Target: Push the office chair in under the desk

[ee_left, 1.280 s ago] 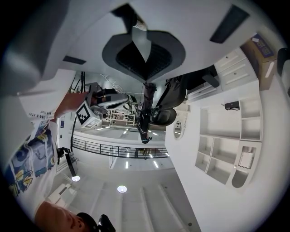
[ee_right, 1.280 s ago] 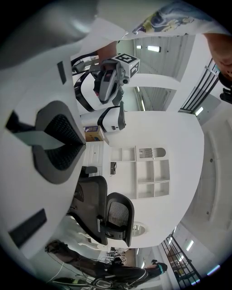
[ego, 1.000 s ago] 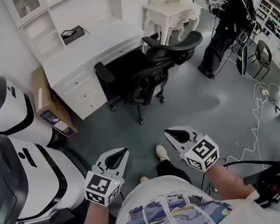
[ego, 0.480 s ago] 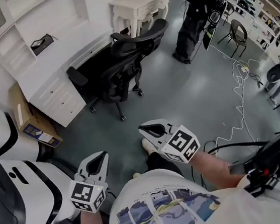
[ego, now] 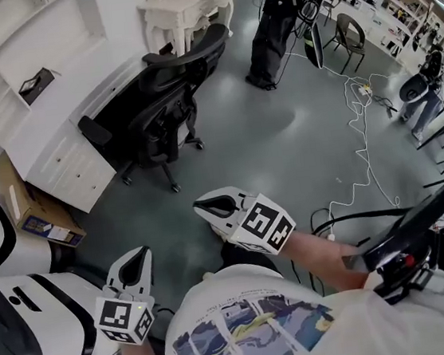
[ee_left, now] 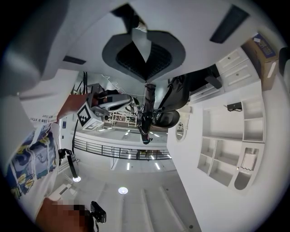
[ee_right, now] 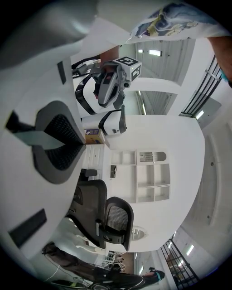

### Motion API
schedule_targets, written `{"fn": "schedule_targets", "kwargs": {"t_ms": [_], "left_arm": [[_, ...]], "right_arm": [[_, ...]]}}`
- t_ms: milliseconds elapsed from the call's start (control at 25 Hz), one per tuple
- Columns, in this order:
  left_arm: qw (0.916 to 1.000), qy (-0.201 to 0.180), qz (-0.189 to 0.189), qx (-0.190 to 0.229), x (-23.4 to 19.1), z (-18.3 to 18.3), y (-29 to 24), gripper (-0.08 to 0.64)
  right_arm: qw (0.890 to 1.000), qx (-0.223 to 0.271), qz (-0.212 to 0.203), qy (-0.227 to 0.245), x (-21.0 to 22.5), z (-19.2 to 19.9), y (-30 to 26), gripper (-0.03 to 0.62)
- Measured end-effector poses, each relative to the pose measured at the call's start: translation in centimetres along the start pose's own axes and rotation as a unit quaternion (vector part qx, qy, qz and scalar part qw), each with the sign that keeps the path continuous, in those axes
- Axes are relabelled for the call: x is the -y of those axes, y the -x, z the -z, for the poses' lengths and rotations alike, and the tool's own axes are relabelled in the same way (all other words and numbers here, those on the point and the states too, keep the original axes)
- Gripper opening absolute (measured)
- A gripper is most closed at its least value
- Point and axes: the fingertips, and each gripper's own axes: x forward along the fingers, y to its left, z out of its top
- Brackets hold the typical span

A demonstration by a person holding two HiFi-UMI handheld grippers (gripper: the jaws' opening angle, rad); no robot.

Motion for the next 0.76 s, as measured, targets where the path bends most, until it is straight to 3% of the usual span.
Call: {"fn": "schedule_targets", "kwargs": {"t_ms": [760], "left_arm": [[0.9999, 0.007, 0.006, -0.012, -1.0, -0.5, -2.9, 0.014]], "right_arm": [[1.000, -0.003, -0.001, -0.016, 2.8, 0.4, -0.9, 0.025]]}}
